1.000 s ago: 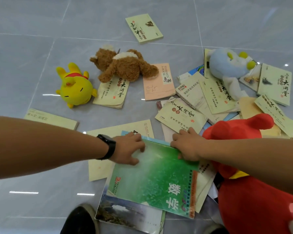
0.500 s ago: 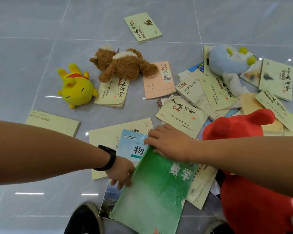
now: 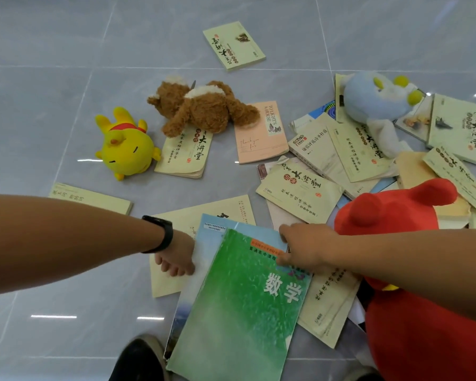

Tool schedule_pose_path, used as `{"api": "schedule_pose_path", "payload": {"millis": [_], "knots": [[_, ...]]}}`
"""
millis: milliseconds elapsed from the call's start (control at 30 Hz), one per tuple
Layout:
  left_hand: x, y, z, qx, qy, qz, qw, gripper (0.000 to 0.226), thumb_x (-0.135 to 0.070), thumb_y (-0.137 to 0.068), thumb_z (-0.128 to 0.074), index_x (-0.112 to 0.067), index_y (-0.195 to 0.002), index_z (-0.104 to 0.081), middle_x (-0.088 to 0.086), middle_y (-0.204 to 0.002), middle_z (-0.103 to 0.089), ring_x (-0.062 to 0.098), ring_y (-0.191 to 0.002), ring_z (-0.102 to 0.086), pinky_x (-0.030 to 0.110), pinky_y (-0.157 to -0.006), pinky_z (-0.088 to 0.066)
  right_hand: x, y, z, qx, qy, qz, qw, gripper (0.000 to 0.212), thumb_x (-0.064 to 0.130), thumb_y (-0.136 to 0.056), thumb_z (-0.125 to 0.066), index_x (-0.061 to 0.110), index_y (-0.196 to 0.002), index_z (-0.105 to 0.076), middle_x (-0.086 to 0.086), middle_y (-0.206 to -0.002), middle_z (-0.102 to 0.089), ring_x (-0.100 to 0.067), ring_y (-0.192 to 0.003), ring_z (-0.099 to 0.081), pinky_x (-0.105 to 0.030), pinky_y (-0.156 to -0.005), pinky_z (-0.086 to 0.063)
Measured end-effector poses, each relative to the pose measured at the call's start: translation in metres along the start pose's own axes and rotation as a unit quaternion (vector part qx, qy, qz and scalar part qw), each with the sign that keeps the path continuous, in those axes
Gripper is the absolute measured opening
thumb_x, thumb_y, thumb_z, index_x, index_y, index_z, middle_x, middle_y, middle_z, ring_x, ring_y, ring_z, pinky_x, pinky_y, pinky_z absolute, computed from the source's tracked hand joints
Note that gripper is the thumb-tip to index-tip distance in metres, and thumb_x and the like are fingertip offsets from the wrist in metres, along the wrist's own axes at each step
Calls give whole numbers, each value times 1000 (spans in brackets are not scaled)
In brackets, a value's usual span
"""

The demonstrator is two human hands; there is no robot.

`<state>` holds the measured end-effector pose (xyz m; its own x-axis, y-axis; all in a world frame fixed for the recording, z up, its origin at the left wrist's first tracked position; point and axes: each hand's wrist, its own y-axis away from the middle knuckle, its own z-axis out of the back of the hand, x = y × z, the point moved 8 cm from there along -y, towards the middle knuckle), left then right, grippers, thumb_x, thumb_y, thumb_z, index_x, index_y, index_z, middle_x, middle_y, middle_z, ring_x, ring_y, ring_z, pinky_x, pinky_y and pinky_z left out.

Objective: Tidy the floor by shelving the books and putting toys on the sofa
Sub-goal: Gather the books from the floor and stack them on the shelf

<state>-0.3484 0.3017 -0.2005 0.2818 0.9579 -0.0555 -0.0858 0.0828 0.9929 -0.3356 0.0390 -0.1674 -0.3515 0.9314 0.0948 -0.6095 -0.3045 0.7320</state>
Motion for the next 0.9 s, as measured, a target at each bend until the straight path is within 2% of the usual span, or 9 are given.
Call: {"api": "schedule_pose_path", "payload": {"millis": [100,167,267,433,500,600,733,800,900], "knots": [[-5,1,9,-54,81,-29,995,33,-42,-95,-57,-15,-80,-66,0,-77,-68,15,-66,-61,25,-66,-52,8,2,2,-30,34,13,999,48,59,-94,-52,22,-122,-40,0,-99,-49,-23,-84,-52,-37,-69,-44],[-13,3,5,-78,89,-38,992,33,-46,-93,-61,-15,-84,-63,2,-75,-68,18,-66,-60,29,-69,-53,12,2,-1,-31,63,23,997,42,57,-95,-51,22,-117,-44,1,-96,-46,-23,-82,-49,-36,-70,-39],[-24,5,-4,-93,68,-68,991,28,-46,-92,-63,-19,-87,-56,1,-78,-68,19,-75,-62,35,-81,-55,12,-1,-6,4,56,10,998,36,56,-95,-53,22,-101,-42,0,-95,-50,-23,-84,-56,-37,-72,-47],[-35,10,-11,-109,3,-116,987,26,-38,-93,-60,-16,-104,-55,3,-104,-64,19,-89,-56,32,-76,-46,18,-1,-6,61,3,16,998,37,51,-98,-56,14,-101,-61,-4,-95,-67,-23,-86,-67,-43,-80,-58],[-37,10,-12,-120,-17,-126,985,20,-30,-96,-52,-16,-109,-54,3,-108,-64,21,-91,-56,34,-80,-47,25,1,5,42,-4,37,998,34,48,-101,-53,15,-102,-59,-5,-94,-66,-23,-84,-66,-41,-77,-56],[-32,12,2,-167,-86,-113,976,27,-19,-94,-39,-21,-115,-56,1,-110,-65,23,-98,-61,41,-87,-52,30,-5,25,-19,-11,36,999,21,41,-103,-52,20,-101,-51,-2,-89,-61,-21,-79,-61,-40,-73,-54],[-13,22,53,-325,-64,-80,940,27,-26,-95,-50,-25,-122,-51,-2,-121,-53,19,-101,-54,36,-83,-50,31,-22,54,-116,-15,12,993,10,29,-103,-47,20,-100,-45,-1,-87,-61,-20,-73,-60,-43,-72,-55],[1,26,75,-386,-62,-49,919,47,-38,-92,-61,-26,-132,-42,-1,-127,-45,20,-107,-49,36,-84,-51,33,-25,60,-126,10,10,992,9,26,-101,-49,20,-101,-42,0,-86,-58,-20,-72,-58,-41,-68,-54],[22,19,82,-367,-9,-8,930,76,-51,-86,-70,-26,-145,-29,1,-137,-39,24,-122,-45,42,-95,-50,36,-25,53,-103,11,14,995,28,36,-99,-51,20,-121,-47,-3,-113,-56,-24,-96,-55,-41,-78,-51]]}}
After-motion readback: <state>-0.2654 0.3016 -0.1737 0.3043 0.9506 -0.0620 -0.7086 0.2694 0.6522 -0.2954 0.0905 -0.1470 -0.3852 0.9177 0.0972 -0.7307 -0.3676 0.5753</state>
